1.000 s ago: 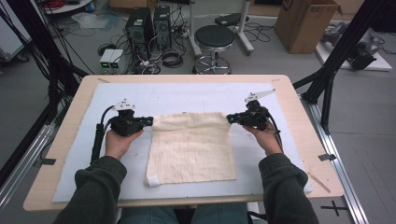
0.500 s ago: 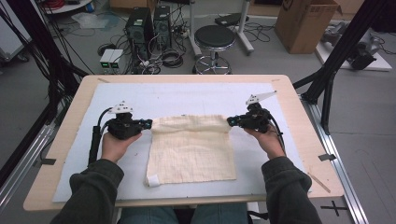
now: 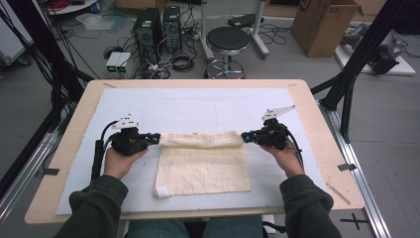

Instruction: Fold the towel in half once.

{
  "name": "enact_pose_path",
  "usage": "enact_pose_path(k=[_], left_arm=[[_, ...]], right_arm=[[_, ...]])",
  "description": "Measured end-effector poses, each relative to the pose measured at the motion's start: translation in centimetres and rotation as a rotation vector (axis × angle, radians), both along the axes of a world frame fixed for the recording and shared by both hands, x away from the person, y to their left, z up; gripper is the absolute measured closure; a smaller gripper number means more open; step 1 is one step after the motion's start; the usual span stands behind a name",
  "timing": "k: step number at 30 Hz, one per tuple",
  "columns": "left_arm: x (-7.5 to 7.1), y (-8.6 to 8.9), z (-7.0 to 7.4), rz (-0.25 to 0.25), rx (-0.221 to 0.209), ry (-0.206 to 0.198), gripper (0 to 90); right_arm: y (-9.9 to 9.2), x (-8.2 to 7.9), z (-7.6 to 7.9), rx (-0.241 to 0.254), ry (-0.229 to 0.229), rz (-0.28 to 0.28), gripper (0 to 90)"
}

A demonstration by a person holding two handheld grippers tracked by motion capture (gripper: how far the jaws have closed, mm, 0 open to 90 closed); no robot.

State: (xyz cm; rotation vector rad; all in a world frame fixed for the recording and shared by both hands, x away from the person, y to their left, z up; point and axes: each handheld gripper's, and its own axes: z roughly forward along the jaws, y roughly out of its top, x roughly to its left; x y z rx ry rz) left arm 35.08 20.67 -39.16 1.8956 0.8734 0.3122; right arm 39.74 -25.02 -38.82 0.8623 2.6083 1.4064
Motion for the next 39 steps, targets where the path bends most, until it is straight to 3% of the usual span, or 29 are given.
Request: enact_pose_path(k=[7,22,39], left_arm=[[-0.7,0.1,-0.3,-0.013,0.017,0.002,87.9],[-2.3,0.6,-0.8,-0.040,-0.005,-0.006,87.8],[-4.5,0.5,-1.0,-0.082,0.005,-0.006,87.7]], right_arm=[[-0.3,-0.8,-0.2,0.022,-0.002,0.007,86.3],[0.3,-2.3,0.4,0.010,-0.030,0.049,86.3],[-0.3,-4.3,-0.5,0.014,-0.032,0.055,86.3]])
